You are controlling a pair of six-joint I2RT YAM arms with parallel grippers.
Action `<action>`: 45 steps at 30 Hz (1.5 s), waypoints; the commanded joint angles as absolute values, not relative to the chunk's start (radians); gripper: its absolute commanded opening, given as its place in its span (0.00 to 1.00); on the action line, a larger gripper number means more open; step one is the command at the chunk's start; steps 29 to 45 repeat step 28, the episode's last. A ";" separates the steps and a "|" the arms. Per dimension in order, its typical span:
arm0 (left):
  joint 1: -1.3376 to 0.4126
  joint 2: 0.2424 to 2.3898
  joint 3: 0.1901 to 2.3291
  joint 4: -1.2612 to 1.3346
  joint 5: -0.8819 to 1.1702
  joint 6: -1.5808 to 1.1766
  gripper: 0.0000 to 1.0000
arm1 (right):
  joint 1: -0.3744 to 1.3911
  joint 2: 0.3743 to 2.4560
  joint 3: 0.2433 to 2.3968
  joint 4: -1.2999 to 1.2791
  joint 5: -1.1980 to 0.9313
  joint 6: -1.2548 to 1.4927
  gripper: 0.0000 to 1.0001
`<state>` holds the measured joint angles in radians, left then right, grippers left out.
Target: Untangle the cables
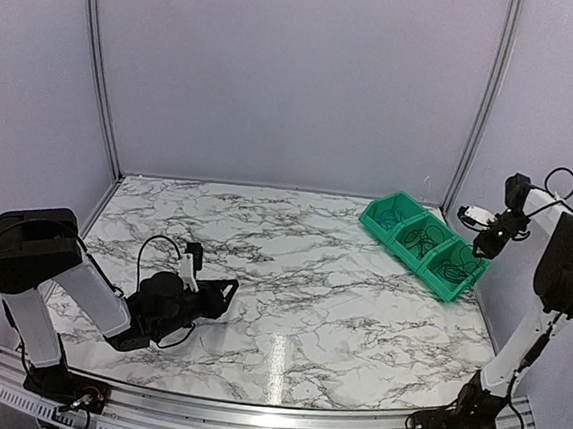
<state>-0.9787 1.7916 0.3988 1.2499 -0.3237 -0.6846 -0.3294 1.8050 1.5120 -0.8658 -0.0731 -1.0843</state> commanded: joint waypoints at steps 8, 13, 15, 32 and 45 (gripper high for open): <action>-0.972 1.586 0.471 0.920 -0.306 -0.558 0.43 | -0.273 1.579 1.582 -1.016 -0.471 -0.932 0.55; -0.970 1.447 0.616 0.549 -0.338 -0.455 0.47 | -0.111 1.368 1.293 -0.606 -0.556 -0.682 0.98; -0.967 1.402 0.674 0.417 -0.368 -0.410 0.49 | -0.103 1.298 1.202 -0.381 -0.554 -0.426 0.99; -0.881 1.248 1.026 -0.184 -0.720 -0.234 0.99 | -0.060 1.202 1.112 -0.097 -0.635 -0.005 0.99; -0.881 1.248 1.026 -0.184 -0.720 -0.234 0.99 | -0.060 1.202 1.112 -0.097 -0.635 -0.005 0.99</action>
